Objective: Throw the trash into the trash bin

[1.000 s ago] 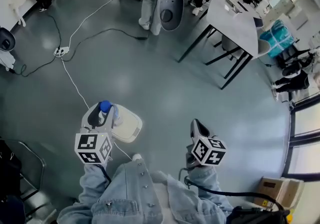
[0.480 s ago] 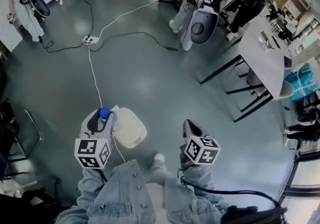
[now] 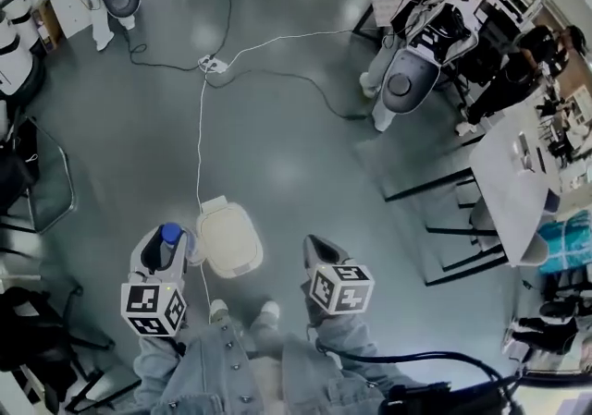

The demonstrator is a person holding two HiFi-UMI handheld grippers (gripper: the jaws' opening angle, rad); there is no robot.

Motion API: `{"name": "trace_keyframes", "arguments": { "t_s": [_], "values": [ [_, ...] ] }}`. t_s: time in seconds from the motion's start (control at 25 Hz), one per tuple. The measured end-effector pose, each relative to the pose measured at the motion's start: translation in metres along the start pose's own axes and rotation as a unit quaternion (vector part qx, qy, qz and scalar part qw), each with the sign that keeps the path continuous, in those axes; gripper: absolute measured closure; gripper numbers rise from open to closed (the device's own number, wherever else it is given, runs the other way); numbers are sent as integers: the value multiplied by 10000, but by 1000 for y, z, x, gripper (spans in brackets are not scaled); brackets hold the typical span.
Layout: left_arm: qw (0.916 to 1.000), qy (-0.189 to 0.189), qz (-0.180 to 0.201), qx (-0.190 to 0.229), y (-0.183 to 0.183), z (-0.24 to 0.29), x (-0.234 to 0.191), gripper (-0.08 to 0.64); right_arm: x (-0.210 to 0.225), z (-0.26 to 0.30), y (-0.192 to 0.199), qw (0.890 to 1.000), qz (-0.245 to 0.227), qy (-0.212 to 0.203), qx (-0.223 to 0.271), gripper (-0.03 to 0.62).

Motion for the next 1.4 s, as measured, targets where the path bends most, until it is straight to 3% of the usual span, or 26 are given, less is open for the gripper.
{"name": "trace_keyframes", "arguments": {
  "t_s": [0.44, 0.72, 1.12, 1.4],
  "values": [
    [9990, -362, -261, -29, 43, -30, -40, 371, -57, 44, 18, 9970, -520, -414, -405, 589],
    [9985, -397, -303, -233, 108, -11, -46, 371, -57, 89, 82, 9935, -514, -484, -896, 589],
    [9972, -333, -314, -585, 233, 22, -59, 371, -30, 149, 202, 9875, -484, -366, -1454, 589],
    [9965, -304, -346, -697, 278, 31, -60, 371, -26, 186, 244, 9870, -435, -344, -1510, 589]
  ]
}}
Point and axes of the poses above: the fingertips, and each gripper's own axes: z forward along the fingers, x to its right, y out of its underside, the point moved 9 cm from there along -z, backward along the fingers, and after that the axes turned 4 degrees about z, right-handed, at the moved point
